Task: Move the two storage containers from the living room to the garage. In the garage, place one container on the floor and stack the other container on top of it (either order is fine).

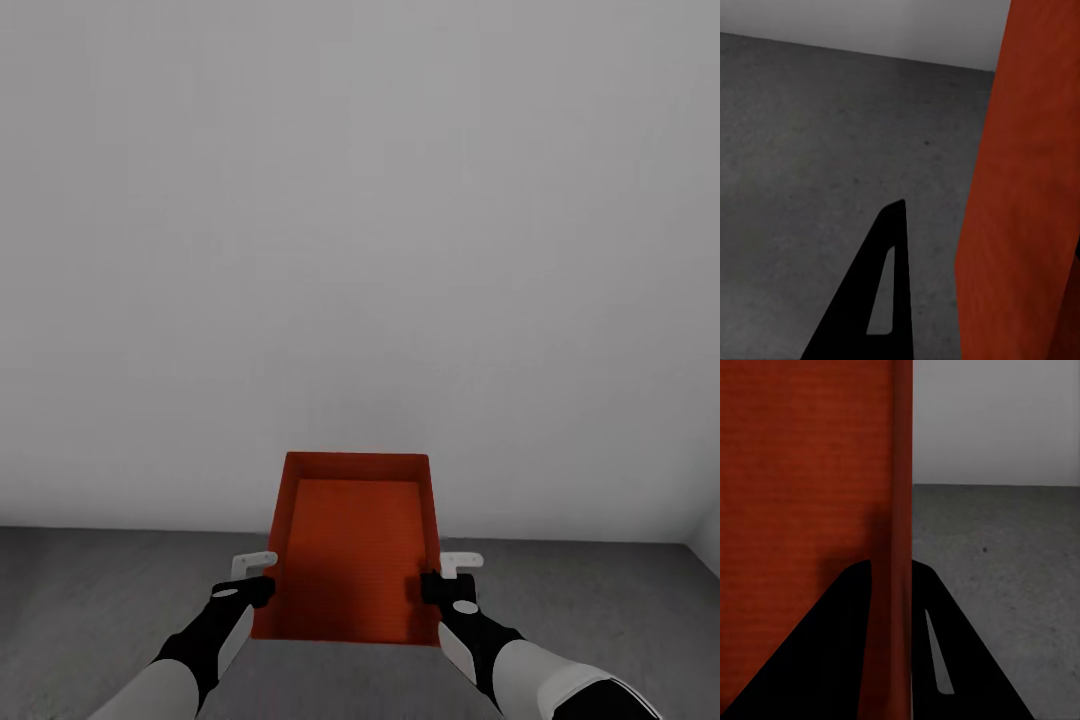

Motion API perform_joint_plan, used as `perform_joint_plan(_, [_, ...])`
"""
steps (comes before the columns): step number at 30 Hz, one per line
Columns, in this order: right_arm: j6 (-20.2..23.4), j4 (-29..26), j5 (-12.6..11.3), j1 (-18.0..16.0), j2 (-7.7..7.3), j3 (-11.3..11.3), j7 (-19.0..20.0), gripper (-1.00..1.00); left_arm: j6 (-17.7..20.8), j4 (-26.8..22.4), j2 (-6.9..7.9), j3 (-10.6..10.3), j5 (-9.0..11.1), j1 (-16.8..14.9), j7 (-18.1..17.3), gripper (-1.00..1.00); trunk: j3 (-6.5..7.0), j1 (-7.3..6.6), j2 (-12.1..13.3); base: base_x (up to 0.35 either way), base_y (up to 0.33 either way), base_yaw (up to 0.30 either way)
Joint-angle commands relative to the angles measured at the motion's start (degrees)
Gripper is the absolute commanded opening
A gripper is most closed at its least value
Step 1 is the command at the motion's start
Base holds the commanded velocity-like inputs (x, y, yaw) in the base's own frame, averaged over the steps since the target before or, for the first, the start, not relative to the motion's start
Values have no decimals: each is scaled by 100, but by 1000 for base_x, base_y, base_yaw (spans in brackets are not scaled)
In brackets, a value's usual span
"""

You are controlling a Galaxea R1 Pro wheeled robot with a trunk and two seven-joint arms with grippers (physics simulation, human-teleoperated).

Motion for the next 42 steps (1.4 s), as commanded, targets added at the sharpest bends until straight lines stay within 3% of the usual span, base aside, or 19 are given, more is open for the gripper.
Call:
perform_joint_plan(1, [-30,3,-51,-6,-1,25,-23,-100,43,-19,41,57,-101,-2,35,-100,-36,23,-49,0,0,0])
perform_joint_plan(30, [-23,3,-51,-6,-1,25,-23,-100,43,-19,41,56,-98,-2,35,-100,-819,660,-1212,0,0,0])
perform_joint_plan(42, [-27,3,-72,-6,-1,25,-23,-100,43,-19,41,56,-96,-1,35,-100,-1047,924,-1693,0,0,0])
